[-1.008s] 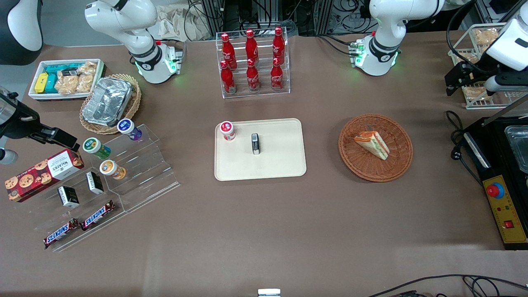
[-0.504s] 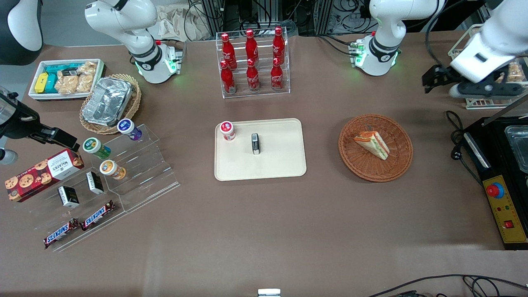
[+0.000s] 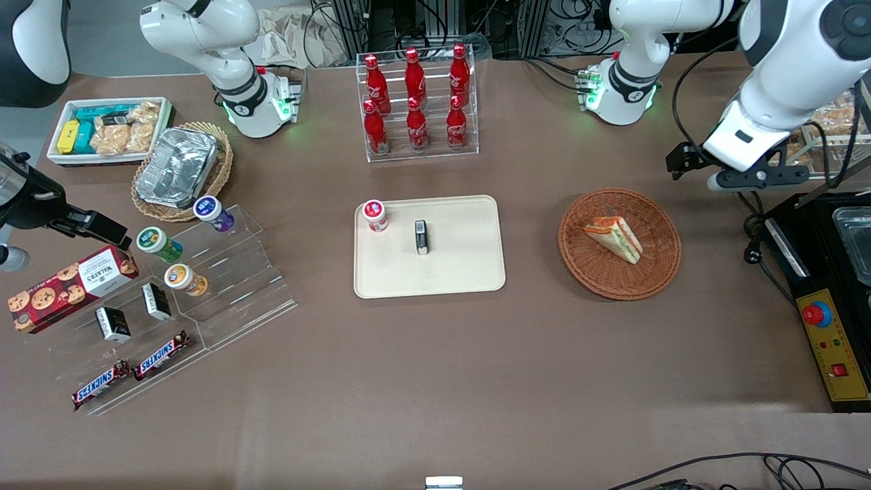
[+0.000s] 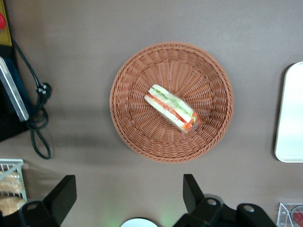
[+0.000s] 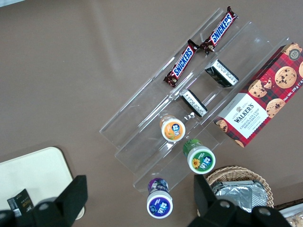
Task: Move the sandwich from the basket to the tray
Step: 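Move the left gripper over the wicker basket and lower toward the sandwich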
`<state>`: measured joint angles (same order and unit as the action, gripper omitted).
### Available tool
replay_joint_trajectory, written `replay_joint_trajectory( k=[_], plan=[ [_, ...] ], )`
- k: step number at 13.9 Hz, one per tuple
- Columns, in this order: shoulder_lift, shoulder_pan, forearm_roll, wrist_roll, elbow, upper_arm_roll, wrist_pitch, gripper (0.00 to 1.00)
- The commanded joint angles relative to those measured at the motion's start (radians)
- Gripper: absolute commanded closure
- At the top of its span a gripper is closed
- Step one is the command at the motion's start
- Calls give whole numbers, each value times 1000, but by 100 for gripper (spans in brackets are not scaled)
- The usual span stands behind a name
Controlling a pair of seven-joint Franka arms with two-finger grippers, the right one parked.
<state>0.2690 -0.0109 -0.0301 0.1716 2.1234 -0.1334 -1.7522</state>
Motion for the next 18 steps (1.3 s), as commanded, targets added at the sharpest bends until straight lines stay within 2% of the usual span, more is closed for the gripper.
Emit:
replay_joint_trajectory(
  k=[1, 4, 6, 10, 16, 18],
  plan=[
    [-4, -21, -14, 84, 59, -5, -73, 0],
    [-1, -23, -7, 218, 159, -5, -228, 0],
    [-10, -23, 2, 325, 208, -5, -270, 0],
    [-106, -24, 2, 495, 227, -5, -306, 0],
    [-226, -41, 18, 750, 276, -34, -516, 1],
    [-266, -41, 16, 787, 277, -48, -552, 1]
  ],
)
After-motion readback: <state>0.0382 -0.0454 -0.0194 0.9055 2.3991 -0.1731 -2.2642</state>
